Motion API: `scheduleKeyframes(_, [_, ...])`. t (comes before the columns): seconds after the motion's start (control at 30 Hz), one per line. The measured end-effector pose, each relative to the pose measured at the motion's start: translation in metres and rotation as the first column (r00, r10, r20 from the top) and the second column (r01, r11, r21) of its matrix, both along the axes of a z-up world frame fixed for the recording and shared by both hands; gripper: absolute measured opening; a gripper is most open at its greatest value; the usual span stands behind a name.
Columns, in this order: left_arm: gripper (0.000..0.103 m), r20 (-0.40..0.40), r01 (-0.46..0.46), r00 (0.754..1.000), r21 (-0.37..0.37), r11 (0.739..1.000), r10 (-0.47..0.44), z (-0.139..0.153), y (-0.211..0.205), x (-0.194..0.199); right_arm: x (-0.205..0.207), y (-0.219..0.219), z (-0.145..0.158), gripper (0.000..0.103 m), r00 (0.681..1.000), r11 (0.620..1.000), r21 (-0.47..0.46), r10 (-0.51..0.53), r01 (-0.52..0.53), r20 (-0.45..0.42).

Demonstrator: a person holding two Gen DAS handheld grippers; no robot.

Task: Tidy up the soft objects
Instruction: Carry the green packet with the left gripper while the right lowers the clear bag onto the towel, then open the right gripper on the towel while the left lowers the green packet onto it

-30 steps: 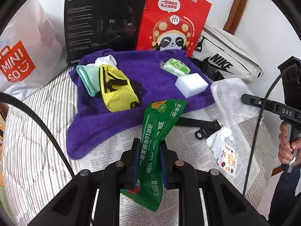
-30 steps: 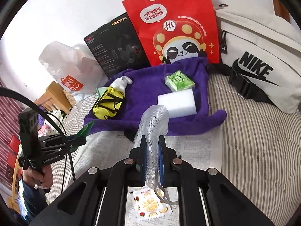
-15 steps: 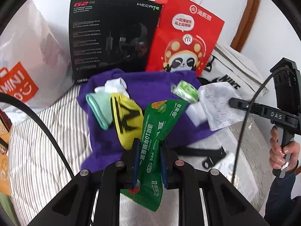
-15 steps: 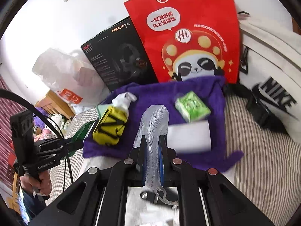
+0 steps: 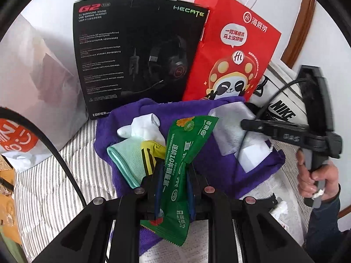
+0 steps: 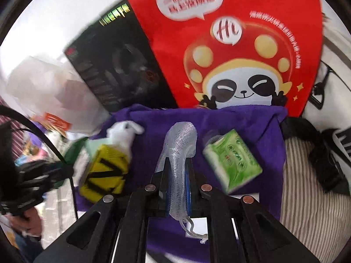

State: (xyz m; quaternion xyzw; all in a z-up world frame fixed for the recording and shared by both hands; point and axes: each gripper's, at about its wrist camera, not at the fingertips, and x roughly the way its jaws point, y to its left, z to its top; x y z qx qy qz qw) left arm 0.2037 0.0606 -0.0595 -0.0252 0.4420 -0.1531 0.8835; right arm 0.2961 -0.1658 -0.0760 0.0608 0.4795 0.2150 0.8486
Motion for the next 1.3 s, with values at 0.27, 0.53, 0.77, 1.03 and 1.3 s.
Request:
scheduleKeyframes(0.27, [0.018,-0.018,0.008,1.0,-0.002,1.0,-0.008,-0.012,0.002,0.013,0.024,0.009,-0.038,0.011,0.995,0.998,-0.052,0.022,-0.027,-0.097])
scheduleKeyframes(0.53, [0.019,-0.039,0.004,0.999,-0.007,1.0,-0.005,-0.022,-0.002,0.023,0.027,0.008,-0.048,0.028,0.993,0.993,-0.106,0.033,-0.046,-0.115])
scheduleKeyframes(0.77, [0.019,-0.067,-0.006,0.998,0.004,1.0,0.007,-0.031,-0.008,0.031,0.023,0.008,-0.042,0.048,0.993,0.99,-0.116,0.063,-0.074,-0.097])
scheduleKeyframes(1.03, [0.019,-0.074,-0.007,0.997,0.034,0.999,0.01,-0.027,-0.015,0.039,0.014,0.003,-0.014,0.061,0.996,0.988,-0.125,0.082,-0.087,-0.044])
scheduleKeyframes(1.3, [0.019,-0.087,0.007,0.996,0.039,0.999,-0.004,-0.027,-0.032,0.051,-0.012,-0.02,0.016,0.066,0.999,0.984,-0.173,0.041,-0.038,0.011])
